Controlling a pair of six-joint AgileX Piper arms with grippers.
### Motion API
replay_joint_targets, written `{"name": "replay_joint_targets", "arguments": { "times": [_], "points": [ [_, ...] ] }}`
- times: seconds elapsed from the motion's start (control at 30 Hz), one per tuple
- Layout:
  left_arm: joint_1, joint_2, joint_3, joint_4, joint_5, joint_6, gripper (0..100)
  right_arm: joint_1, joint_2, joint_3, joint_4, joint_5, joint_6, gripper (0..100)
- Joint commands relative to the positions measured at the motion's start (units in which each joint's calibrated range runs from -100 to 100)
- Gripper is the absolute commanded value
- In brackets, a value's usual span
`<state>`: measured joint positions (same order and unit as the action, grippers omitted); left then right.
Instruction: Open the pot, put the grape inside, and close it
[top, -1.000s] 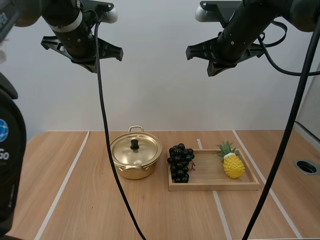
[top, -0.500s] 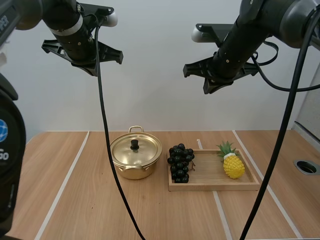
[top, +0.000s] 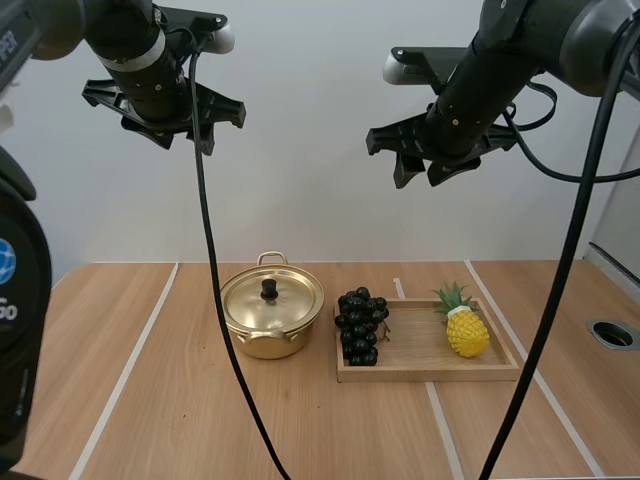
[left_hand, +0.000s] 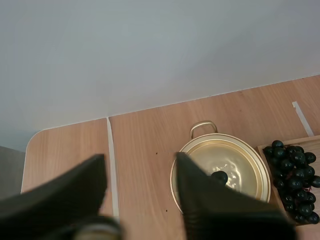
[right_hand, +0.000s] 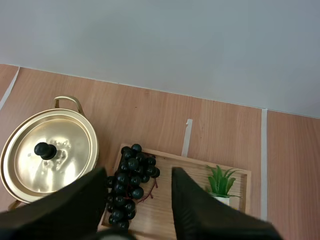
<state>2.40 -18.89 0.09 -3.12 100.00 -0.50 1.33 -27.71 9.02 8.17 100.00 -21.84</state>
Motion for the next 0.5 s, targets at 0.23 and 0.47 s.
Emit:
{"name": "replay_joint_targets", "arguments": {
  "times": [0.23, 0.47],
  "points": [
    [0.11, 1.1, 0.1, 0.2, 0.0, -2.1, 100, 0.1, -0.6, 0.2, 0.2, 0.0, -0.7, 100],
    [0.11, 1.9, 7.8, -4.9, 0.0, 2.2, 100, 0.1, -0.6, 0.2, 0.6, 0.0, -0.6, 100]
  ]
}}
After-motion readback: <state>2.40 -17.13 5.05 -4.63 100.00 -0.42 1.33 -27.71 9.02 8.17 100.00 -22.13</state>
